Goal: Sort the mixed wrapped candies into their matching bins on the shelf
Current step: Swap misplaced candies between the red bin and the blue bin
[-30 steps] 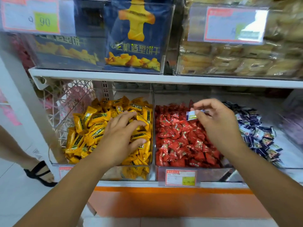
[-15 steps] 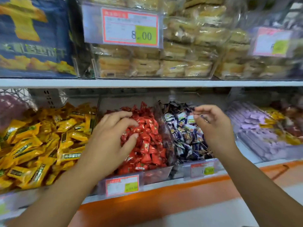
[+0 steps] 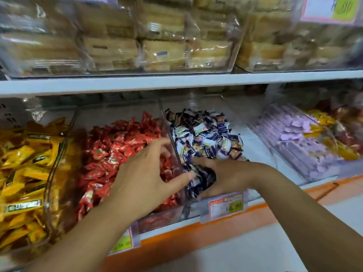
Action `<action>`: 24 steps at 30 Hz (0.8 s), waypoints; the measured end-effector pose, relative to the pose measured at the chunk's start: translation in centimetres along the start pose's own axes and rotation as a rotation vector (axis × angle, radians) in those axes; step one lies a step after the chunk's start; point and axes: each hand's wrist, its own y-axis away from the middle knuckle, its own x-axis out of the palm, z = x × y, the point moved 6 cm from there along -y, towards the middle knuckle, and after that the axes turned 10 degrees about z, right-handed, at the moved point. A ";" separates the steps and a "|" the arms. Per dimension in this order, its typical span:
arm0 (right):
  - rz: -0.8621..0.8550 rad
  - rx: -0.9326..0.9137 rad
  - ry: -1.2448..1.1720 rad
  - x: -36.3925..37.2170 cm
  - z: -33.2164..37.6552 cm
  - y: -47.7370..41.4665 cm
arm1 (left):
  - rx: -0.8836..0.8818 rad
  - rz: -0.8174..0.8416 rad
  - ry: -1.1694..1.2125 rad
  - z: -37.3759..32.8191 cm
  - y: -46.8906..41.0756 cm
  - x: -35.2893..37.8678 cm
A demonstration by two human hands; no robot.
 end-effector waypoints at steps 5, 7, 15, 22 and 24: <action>-0.028 0.034 0.041 0.4 0.8 -1.8 | -0.008 0.017 -0.004 0.3 -0.1 0.5; -0.084 -0.008 -0.043 0.3 0.8 -2.1 | -0.005 0.027 -0.025 0.3 0.0 0.6; -0.401 -0.145 -0.455 -2.3 -0.2 -1.6 | 0.006 0.042 -0.008 0.4 0.2 0.7; -0.529 -0.017 -0.166 -6.0 -1.4 3.8 | 0.061 0.039 -0.084 0.3 0.8 0.5; -0.513 0.012 0.030 -5.7 -1.0 4.7 | 0.123 -0.026 -0.156 0.0 1.0 0.3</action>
